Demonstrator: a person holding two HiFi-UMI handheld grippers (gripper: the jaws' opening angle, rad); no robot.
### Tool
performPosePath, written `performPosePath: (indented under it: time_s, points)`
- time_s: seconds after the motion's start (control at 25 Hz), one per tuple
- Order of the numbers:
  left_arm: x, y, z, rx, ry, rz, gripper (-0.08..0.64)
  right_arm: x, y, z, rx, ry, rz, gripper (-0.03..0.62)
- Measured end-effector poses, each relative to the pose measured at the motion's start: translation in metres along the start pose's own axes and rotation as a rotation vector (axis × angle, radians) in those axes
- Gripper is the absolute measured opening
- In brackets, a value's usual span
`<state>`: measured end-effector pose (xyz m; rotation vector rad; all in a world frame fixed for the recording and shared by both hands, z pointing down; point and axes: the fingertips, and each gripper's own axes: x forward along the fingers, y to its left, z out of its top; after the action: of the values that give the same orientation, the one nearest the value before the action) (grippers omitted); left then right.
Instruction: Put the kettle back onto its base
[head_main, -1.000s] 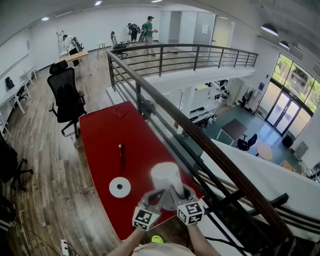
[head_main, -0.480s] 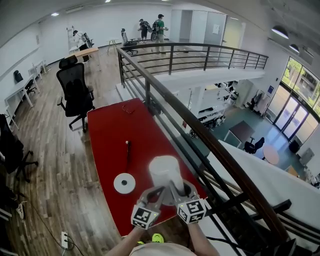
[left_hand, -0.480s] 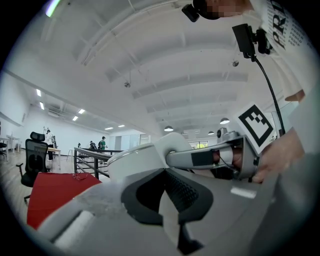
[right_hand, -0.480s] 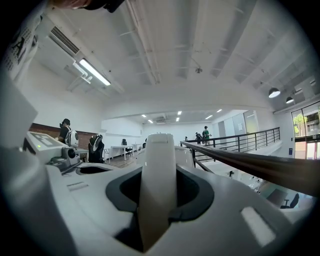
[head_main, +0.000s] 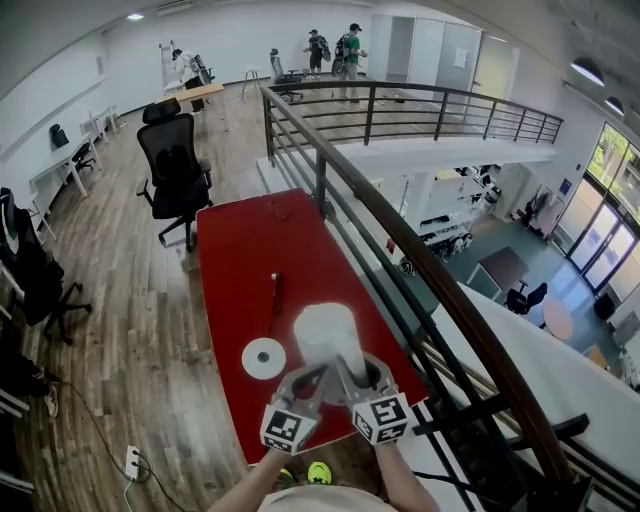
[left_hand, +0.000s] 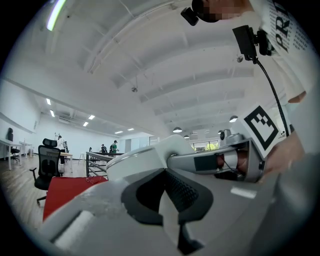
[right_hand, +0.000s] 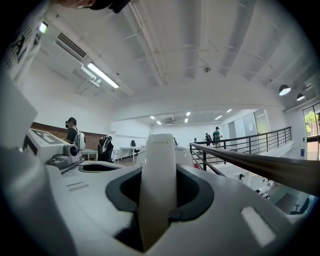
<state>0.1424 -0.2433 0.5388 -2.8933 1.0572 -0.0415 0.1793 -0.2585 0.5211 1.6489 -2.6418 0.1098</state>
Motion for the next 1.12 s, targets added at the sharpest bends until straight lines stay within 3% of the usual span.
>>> performPosePath:
  time_s: [0.6,1.12]
  points:
    - [-0.045,0.077,0.0,-0.008,0.004,0.135,0.005,0.069,0.061,0.009,-0.006,-0.013,0.128,0.12]
    - [-0.065,0.157,0.002,-0.01,0.004,0.162,0.005,0.139,0.099,0.013,0.002,0.005,0.161,0.121]
